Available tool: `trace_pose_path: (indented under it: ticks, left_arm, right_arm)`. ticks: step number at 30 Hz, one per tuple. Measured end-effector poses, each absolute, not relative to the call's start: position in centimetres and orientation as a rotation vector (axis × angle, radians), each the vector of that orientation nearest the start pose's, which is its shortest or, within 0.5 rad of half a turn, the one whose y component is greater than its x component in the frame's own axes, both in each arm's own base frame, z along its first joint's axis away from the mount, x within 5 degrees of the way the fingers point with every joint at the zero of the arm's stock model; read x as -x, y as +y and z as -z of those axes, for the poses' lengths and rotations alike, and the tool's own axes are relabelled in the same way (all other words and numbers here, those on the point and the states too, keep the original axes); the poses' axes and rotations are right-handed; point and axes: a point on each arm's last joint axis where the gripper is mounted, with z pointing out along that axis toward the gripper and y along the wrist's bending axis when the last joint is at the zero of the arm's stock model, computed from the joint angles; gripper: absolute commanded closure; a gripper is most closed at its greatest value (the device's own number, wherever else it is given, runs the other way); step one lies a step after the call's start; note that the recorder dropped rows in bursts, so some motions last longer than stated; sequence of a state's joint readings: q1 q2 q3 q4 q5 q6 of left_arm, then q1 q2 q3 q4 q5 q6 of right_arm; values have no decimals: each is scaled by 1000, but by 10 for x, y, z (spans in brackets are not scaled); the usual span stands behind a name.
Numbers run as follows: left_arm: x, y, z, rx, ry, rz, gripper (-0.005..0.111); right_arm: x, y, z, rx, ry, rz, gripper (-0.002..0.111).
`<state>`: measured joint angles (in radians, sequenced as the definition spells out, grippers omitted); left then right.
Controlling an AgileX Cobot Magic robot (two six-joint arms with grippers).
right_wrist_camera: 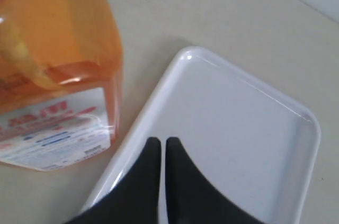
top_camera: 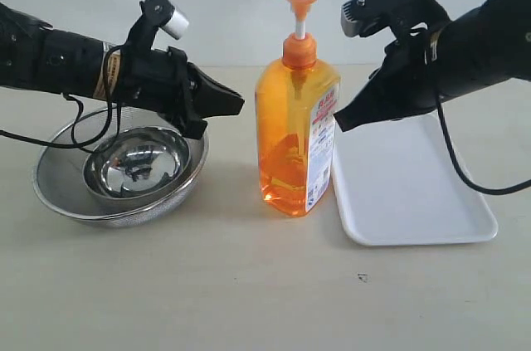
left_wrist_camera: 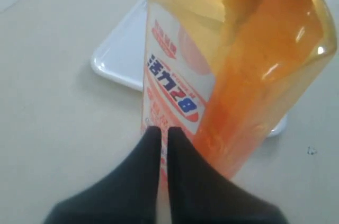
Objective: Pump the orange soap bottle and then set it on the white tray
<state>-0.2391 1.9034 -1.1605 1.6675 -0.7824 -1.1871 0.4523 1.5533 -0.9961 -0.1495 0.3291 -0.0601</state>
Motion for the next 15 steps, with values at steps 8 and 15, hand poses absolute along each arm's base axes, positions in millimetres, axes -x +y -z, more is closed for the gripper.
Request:
trace_pose_path:
  ticks: [8, 15]
  left_arm:
    - [-356, -158, -201, -1180, 1796, 837, 102]
    - [-353, -158, -200, -1193, 1819, 867, 102]
  right_arm:
    - [-297, 149, -248, 807, 2210, -171, 108]
    - [-300, 151, -253, 811, 2137, -164, 108]
